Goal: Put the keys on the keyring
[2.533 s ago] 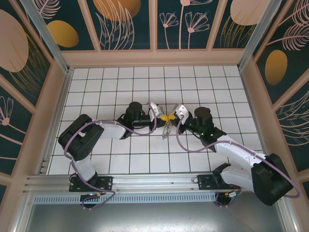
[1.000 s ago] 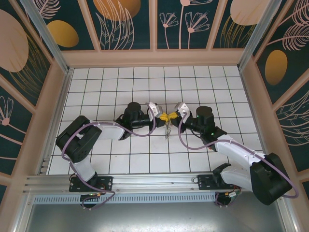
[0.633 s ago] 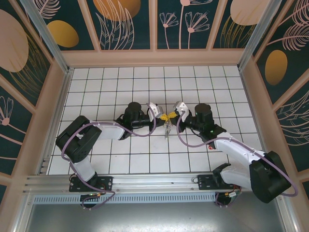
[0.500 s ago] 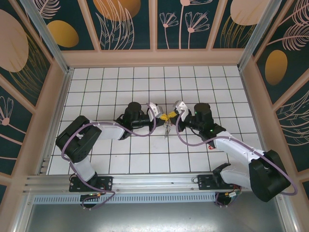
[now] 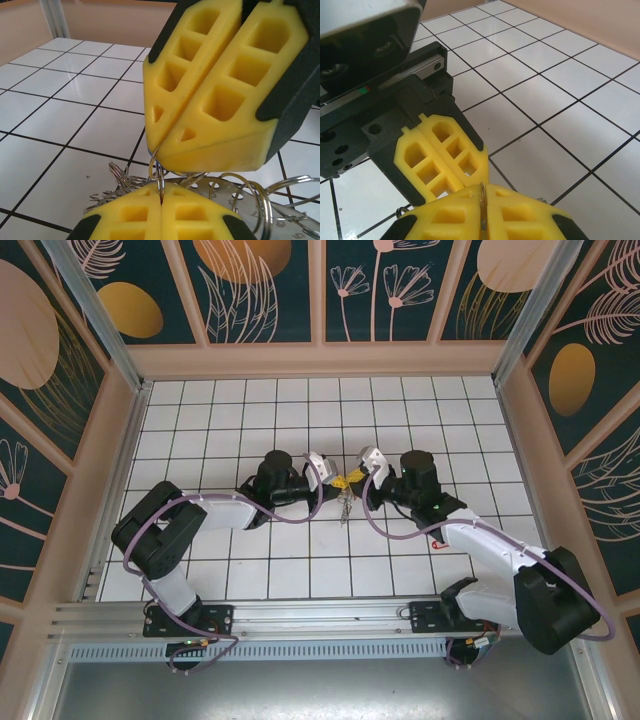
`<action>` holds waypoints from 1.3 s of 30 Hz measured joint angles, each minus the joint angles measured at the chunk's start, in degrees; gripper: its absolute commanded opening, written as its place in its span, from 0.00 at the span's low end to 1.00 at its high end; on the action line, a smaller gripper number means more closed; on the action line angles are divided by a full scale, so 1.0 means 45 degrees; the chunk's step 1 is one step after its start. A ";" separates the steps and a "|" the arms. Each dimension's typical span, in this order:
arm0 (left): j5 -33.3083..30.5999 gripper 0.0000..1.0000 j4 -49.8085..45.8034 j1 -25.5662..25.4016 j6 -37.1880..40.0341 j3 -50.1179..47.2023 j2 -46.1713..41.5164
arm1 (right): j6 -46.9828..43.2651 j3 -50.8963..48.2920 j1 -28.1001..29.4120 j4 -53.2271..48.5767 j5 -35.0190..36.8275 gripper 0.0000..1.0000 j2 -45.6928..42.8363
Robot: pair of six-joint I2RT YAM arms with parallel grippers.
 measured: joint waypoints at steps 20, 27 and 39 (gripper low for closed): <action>-0.0690 0.00 0.0583 0.0010 -0.0340 -0.0189 -0.0005 | 0.0568 -0.0248 0.0019 0.0146 0.1379 0.00 -0.0063; -0.0801 0.08 0.1418 -0.0034 -0.0860 -0.0457 -0.0005 | 0.1205 -0.0539 0.0010 0.0695 0.1341 0.00 -0.0311; -0.0505 0.19 0.1370 -0.0034 -0.0787 -0.0379 -0.0005 | 0.1078 -0.0602 -0.0024 0.1049 0.0447 0.00 -0.0437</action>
